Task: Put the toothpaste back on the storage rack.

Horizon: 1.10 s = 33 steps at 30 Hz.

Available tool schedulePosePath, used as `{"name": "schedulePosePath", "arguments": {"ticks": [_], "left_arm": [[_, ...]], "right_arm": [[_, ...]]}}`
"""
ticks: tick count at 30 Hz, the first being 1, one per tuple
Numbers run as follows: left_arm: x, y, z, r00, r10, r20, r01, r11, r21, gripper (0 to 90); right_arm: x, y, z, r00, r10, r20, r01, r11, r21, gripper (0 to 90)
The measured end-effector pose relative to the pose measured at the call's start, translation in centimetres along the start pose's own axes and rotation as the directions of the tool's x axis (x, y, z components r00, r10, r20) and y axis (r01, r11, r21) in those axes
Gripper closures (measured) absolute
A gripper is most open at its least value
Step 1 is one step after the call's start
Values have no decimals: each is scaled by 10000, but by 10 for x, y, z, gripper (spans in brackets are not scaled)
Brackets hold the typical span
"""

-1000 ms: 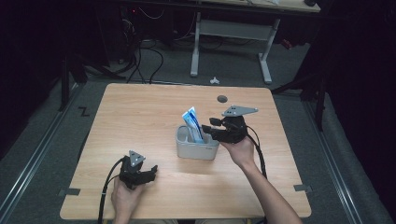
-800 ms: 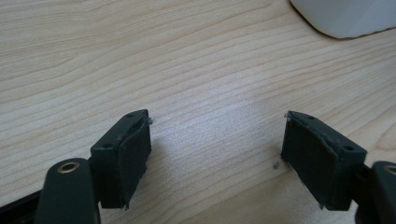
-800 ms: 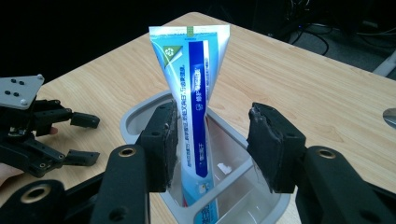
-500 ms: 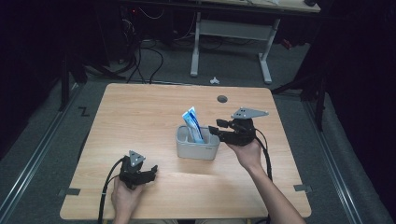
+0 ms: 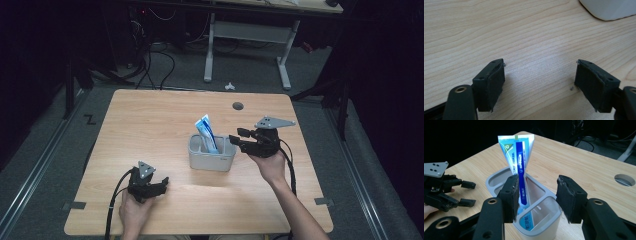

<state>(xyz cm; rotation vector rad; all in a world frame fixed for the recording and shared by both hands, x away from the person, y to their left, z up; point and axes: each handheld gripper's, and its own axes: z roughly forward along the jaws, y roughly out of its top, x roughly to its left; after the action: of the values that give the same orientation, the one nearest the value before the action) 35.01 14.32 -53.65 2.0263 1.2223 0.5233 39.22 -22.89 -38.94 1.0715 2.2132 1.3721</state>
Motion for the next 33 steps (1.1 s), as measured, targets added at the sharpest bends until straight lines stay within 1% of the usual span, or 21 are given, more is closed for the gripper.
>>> {"name": "schedulePosePath", "arguments": {"ticks": [7,14,21,33], "left_arm": [[0,0,0,10000,-4,0,4,10000,-1,243],[0,0,0,10000,-2,-1,2,10000,-2,243],[0,0,0,10000,-4,-1,4,10000,-3,243],[0,0,0,10000,-6,-1,6,10000,-2,243]], "right_arm": [[-6,-5,-10,9998,178,88,-178,9998,-106,533],[-9,-9,-17,9995,250,191,-248,9996,-123,534],[-13,-13,-27,9988,366,330,-358,9990,-258,534],[-20,-24,-34,9971,640,418,-626,9975,-339,535]]}}
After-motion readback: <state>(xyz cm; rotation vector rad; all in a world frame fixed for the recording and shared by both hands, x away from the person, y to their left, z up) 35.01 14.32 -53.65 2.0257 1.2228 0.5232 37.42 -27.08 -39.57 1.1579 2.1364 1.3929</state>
